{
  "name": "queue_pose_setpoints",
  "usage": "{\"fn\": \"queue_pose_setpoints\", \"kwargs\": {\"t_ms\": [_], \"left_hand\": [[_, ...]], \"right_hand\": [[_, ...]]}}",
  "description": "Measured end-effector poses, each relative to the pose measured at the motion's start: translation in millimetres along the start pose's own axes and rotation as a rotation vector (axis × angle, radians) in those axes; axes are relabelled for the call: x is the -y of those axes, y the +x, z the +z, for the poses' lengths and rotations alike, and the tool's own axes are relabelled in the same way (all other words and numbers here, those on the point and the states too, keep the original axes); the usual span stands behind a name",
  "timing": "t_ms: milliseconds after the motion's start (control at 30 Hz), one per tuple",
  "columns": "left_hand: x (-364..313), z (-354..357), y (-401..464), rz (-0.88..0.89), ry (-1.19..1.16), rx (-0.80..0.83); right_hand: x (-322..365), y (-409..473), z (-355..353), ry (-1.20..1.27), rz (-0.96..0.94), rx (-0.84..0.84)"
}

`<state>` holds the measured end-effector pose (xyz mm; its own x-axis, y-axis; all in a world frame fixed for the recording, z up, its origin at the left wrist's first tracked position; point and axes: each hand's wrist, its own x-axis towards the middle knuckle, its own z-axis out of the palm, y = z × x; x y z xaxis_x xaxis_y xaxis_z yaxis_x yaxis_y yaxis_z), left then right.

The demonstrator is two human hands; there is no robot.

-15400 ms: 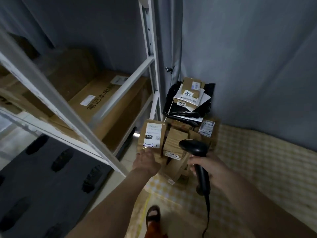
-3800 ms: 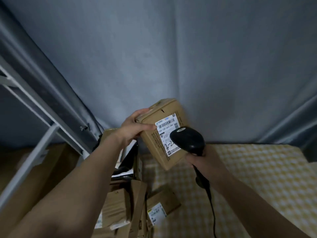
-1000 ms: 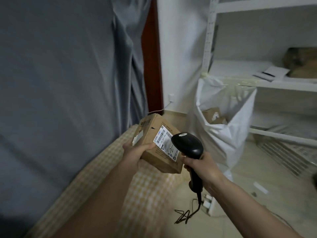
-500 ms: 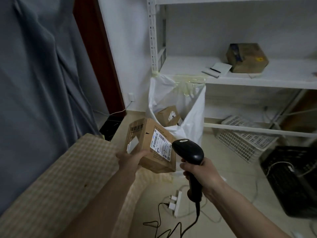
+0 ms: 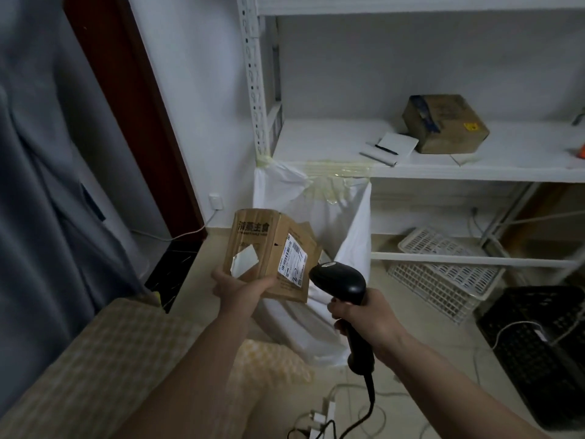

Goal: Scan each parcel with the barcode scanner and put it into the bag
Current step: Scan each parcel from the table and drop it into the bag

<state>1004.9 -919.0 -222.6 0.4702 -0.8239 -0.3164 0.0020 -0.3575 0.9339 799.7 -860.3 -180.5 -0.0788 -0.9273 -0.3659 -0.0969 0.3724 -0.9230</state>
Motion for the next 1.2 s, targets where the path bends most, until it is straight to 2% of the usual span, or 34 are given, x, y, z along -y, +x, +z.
{"fn": "queue_pose_setpoints", "kwargs": {"t_ms": [133,333,600,700,800,967,1067,1133,1200], "left_hand": [[-10,15,38,0.008,-0.030,0.077],[-11,43,84,-0.111,-0.043,0.130],[-18,88,144,-0.060,0.027,0.083],[-17,121,166,-0.029,0.044,0.077],[-15,165,190,-0.114,0.042,0.078],[8,243,229,-0.261,-0.134,0.112],[31,280,249,-0.339,-0.199,0.068],[48,297,256,-0.332,-0.157,0.044],[66,309,255,-0.320,-0.021,0.060]], "right_hand": [[7,37,11,-0.020,0.015,-0.013],[7,86,13,0.000,0.114,-0.020],[7,176,10,-0.006,0.210,0.037],[10,217,-3,-0.030,0.241,0.057],[15,265,-21,-0.060,0.251,0.056],[13,350,-52,-0.152,0.235,-0.004],[9,396,-63,-0.207,0.237,0.032],[3,420,-68,-0.248,0.232,0.062],[-6,436,-72,-0.309,0.246,0.089]]}}
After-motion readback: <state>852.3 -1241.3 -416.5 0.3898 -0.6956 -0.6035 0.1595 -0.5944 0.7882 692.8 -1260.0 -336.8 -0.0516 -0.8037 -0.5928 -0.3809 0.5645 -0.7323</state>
